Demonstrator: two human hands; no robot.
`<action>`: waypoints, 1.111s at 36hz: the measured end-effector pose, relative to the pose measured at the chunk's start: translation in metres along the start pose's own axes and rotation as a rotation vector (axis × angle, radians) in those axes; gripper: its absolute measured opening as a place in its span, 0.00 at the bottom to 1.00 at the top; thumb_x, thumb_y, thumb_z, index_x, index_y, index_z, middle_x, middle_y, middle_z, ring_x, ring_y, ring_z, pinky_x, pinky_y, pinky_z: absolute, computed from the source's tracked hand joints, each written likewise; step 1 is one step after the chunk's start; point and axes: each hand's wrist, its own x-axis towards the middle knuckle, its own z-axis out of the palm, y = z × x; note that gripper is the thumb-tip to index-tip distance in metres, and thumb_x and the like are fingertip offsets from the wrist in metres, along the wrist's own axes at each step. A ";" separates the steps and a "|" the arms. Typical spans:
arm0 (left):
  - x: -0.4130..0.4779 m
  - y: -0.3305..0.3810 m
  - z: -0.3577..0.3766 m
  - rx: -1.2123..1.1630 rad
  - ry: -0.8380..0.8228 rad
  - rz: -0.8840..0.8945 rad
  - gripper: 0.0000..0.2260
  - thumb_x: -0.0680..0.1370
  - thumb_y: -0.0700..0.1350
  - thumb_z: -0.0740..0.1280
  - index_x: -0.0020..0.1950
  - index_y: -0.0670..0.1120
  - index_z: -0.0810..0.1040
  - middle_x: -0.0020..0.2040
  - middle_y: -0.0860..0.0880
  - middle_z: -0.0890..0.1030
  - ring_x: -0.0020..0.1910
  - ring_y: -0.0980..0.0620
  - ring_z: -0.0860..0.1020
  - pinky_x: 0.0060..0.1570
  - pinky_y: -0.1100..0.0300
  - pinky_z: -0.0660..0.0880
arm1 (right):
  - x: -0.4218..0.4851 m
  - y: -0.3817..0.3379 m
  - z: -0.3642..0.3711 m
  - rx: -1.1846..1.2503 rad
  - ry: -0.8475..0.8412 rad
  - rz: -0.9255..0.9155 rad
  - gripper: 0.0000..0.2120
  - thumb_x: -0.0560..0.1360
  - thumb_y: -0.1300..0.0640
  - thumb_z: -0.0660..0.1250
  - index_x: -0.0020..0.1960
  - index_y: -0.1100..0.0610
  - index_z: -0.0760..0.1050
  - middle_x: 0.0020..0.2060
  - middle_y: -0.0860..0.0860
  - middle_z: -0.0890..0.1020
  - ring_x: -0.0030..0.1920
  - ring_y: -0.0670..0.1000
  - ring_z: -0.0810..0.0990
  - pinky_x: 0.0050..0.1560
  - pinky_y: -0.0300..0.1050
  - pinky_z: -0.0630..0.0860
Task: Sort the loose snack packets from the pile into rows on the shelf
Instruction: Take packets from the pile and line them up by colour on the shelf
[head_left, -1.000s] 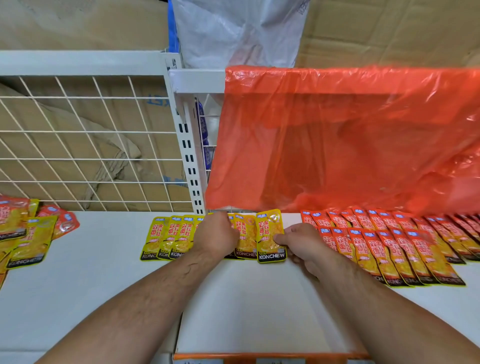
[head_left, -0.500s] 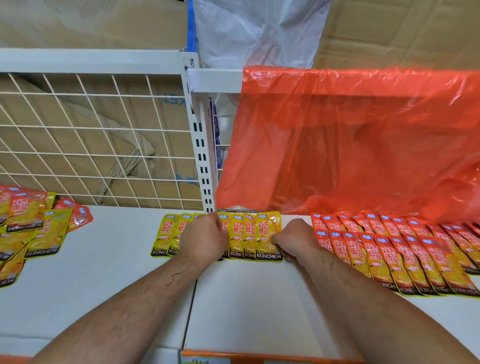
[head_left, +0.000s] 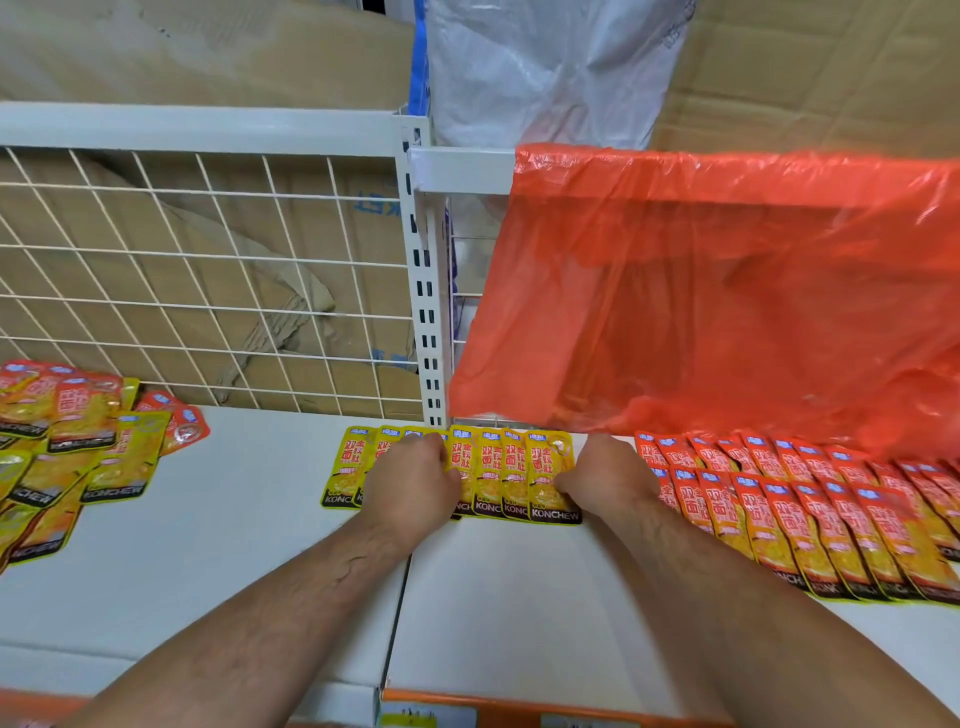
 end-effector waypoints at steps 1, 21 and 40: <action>-0.001 0.000 -0.001 0.012 0.001 0.019 0.07 0.74 0.50 0.66 0.47 0.48 0.78 0.45 0.50 0.78 0.46 0.47 0.77 0.40 0.56 0.75 | -0.001 -0.001 0.000 -0.008 0.004 -0.006 0.15 0.68 0.50 0.70 0.52 0.53 0.75 0.52 0.53 0.83 0.52 0.56 0.82 0.42 0.42 0.73; -0.048 -0.063 -0.035 0.215 -0.040 0.058 0.20 0.74 0.57 0.62 0.63 0.52 0.75 0.61 0.52 0.78 0.61 0.47 0.71 0.60 0.54 0.70 | -0.071 -0.075 0.042 -0.035 0.124 -0.651 0.17 0.74 0.48 0.63 0.60 0.51 0.79 0.58 0.48 0.80 0.61 0.54 0.75 0.57 0.47 0.74; -0.055 -0.265 -0.120 0.224 0.013 -0.031 0.22 0.76 0.57 0.62 0.66 0.48 0.74 0.63 0.48 0.77 0.63 0.45 0.72 0.61 0.54 0.69 | -0.144 -0.278 0.108 -0.079 0.009 -0.754 0.16 0.76 0.48 0.62 0.60 0.51 0.77 0.59 0.51 0.79 0.62 0.55 0.75 0.61 0.48 0.73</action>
